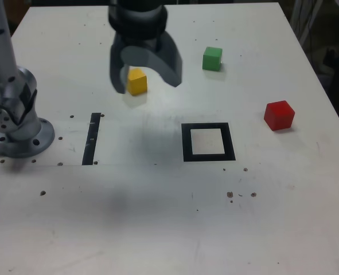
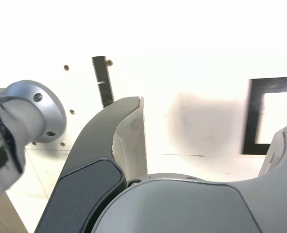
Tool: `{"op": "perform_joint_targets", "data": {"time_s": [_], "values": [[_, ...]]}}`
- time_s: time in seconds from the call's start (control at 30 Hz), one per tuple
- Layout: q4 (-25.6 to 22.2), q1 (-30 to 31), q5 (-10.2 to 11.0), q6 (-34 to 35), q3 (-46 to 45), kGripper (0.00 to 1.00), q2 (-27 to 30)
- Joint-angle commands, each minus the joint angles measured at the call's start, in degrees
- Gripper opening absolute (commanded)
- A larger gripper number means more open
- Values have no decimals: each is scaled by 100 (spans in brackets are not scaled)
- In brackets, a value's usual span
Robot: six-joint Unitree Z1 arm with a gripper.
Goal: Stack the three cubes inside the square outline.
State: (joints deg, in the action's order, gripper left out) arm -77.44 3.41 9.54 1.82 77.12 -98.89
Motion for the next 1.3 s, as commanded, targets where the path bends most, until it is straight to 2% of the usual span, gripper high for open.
{"op": "perform_joint_targets", "data": {"time_s": [0.0, 0.3, 0.47, 0.57, 0.77, 0.93, 1.27], "values": [[-91, 40, 18, 44, 905, 91, -215], [-734, 63, -135, 108, 3577, 91, -1519], [-938, 63, -291, 216, 4549, 91, -2090], [-947, 63, -329, 242, 4954, 91, -2405], [-965, 63, -166, 90, 5819, 91, -3069], [-1105, 18, -169, -44, 6496, 91, -3662], [-1192, -246, -232, -213, 6905, 91, -4332]]}}
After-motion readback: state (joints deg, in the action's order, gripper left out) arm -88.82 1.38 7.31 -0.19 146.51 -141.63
